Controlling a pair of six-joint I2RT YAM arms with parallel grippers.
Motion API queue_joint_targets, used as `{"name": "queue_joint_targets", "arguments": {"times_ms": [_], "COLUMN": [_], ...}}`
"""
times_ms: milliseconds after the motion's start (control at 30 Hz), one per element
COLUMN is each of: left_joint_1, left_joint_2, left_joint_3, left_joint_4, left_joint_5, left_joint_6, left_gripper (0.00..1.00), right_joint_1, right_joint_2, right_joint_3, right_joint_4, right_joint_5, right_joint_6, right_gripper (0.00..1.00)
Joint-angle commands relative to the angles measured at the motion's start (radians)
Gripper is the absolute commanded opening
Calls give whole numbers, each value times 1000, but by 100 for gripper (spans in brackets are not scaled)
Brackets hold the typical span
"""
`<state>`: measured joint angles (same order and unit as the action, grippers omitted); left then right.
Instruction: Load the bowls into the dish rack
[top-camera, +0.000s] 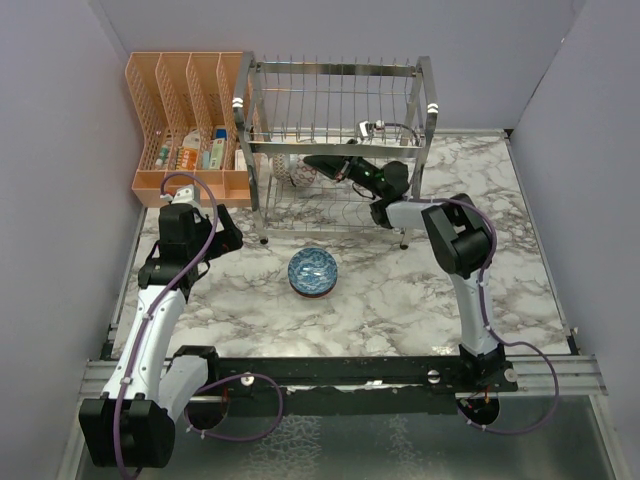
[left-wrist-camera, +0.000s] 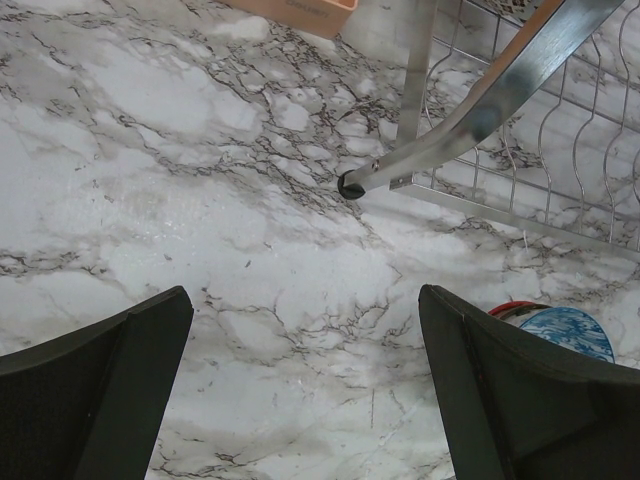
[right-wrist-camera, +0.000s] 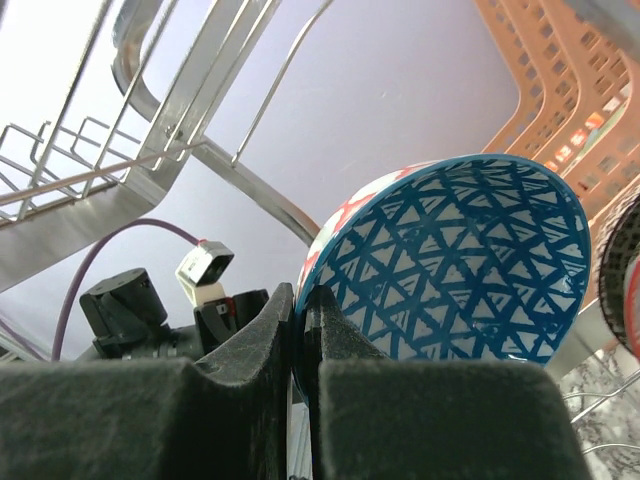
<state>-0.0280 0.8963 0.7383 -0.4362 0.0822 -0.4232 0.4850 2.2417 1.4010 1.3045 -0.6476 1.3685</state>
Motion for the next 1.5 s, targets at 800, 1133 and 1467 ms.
{"name": "queue_joint_targets", "arguments": {"times_ms": [800, 1133, 1467], "left_joint_1": [5, 5, 8], "left_joint_2": [12, 16, 20], "left_joint_3": [16, 16, 16], "left_joint_4": [10, 8, 7], "left_joint_5": [11, 9, 9], "left_joint_6": [13, 14, 13], "left_gripper": [99, 99, 99], "right_joint_1": [-73, -86, -88], "right_joint_2": [109, 127, 144], "right_joint_3": [22, -8, 16], "right_joint_4": [140, 149, 73], "right_joint_5": [187, 256, 286], "right_joint_6": [-30, -9, -36], "right_gripper": [1, 1, 1]}}
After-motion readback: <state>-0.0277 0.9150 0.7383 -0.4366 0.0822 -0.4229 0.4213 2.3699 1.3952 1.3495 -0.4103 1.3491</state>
